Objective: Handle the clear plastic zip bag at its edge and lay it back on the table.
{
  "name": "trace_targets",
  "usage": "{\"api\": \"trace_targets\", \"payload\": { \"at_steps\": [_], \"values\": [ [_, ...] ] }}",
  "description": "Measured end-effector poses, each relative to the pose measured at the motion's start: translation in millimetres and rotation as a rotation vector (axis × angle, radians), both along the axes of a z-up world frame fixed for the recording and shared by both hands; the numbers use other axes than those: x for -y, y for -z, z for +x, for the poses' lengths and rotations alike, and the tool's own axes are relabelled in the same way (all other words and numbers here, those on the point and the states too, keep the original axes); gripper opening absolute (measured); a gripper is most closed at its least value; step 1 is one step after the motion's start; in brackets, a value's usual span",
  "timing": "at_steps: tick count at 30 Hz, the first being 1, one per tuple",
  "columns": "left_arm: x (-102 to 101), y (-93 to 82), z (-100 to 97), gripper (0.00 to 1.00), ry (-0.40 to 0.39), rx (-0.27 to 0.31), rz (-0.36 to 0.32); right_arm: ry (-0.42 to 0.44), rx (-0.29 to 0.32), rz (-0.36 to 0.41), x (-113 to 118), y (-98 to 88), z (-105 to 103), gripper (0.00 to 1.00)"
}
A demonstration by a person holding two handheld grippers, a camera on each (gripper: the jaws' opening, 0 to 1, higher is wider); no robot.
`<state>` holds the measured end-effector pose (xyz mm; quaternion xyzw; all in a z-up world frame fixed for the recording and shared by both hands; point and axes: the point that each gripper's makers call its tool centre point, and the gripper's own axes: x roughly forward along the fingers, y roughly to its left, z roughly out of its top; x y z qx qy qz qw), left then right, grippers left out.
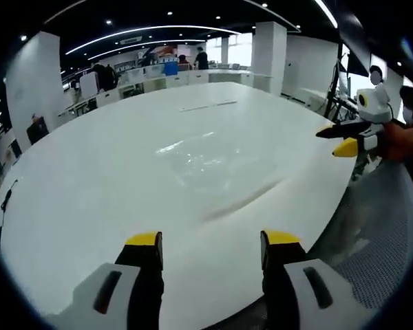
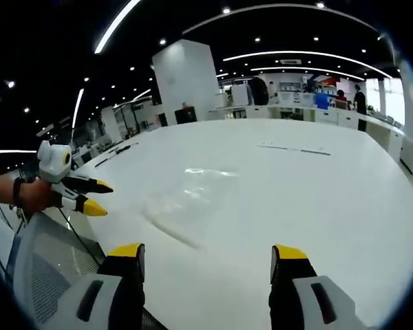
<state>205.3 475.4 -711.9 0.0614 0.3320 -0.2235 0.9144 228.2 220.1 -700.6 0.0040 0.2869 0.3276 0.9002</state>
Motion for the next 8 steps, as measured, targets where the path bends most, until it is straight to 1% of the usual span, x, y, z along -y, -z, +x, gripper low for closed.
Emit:
{"api": "trace_targets", "payload": {
  "at_steps": [8],
  "values": [
    [-1.8, 2.8, 0.6, 0.56, 0.004, -0.004, 0.001, 0.001, 0.002, -0.005, -0.3, 0.9, 0.7, 0.74]
  ]
}}
